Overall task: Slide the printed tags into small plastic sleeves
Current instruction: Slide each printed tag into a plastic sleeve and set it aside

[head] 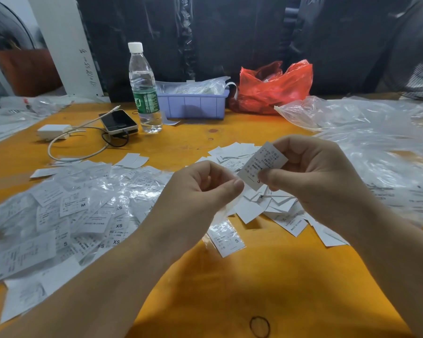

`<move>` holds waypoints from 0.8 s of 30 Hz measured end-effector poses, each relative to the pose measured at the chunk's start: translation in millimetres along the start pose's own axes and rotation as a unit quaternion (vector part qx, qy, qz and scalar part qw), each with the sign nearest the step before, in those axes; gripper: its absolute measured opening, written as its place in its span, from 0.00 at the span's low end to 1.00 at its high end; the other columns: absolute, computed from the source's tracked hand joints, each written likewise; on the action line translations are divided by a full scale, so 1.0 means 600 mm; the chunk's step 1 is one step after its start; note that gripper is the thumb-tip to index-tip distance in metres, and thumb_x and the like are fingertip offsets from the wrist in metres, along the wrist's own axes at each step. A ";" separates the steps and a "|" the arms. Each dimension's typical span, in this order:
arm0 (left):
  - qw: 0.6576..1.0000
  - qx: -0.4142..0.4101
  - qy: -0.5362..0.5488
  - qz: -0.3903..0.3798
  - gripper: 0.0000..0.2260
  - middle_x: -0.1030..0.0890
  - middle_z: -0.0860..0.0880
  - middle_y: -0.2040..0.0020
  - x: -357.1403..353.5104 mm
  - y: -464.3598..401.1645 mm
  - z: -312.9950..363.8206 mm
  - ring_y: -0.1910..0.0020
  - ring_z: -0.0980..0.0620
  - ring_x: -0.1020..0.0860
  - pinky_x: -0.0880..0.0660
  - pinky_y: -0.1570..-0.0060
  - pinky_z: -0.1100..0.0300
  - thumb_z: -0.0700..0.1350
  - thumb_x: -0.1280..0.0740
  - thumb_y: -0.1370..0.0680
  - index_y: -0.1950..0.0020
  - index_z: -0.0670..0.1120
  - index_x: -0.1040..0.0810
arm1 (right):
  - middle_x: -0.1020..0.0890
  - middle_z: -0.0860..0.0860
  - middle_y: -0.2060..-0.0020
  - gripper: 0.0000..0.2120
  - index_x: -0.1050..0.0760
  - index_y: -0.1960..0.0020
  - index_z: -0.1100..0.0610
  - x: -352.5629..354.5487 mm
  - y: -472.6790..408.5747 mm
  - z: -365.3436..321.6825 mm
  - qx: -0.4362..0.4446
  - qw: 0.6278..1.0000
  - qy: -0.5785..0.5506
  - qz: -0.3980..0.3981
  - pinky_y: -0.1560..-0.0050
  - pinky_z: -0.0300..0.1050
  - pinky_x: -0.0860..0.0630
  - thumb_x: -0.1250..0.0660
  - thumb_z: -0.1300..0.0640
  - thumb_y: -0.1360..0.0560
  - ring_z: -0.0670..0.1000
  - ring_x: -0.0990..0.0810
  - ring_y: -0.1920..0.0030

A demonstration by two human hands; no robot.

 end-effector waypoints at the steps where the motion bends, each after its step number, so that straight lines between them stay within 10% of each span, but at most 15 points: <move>1: 1.000 0.004 0.004 -0.007 0.07 0.16 0.46 0.59 -0.001 0.000 -0.001 0.62 0.54 0.21 0.21 0.57 0.57 0.50 0.26 0.29 0.59 0.48 0.18 | 0.15 0.50 0.62 0.09 0.20 0.56 0.56 0.001 0.000 0.001 -0.002 1.000 -0.002 0.006 0.61 0.42 0.19 0.28 0.69 0.29 0.50 0.17 0.62; 24: 0.999 0.026 0.037 -0.012 0.04 0.15 0.48 0.62 -0.004 0.001 -0.001 0.65 0.56 0.21 0.22 0.63 0.65 0.43 0.27 0.27 0.58 0.45 0.20 | 0.17 0.62 0.60 0.06 0.19 0.52 0.63 -0.012 -0.001 0.019 -0.104 0.988 -0.072 -0.085 0.66 0.40 0.22 0.29 0.64 0.30 0.53 0.22 0.66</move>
Point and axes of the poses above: each hand's wrist, its own y-axis away from the middle knuckle, its own x-axis out of the back of the hand, z = x × y, the point moved 4 cm from there along -y, towards the middle knuckle
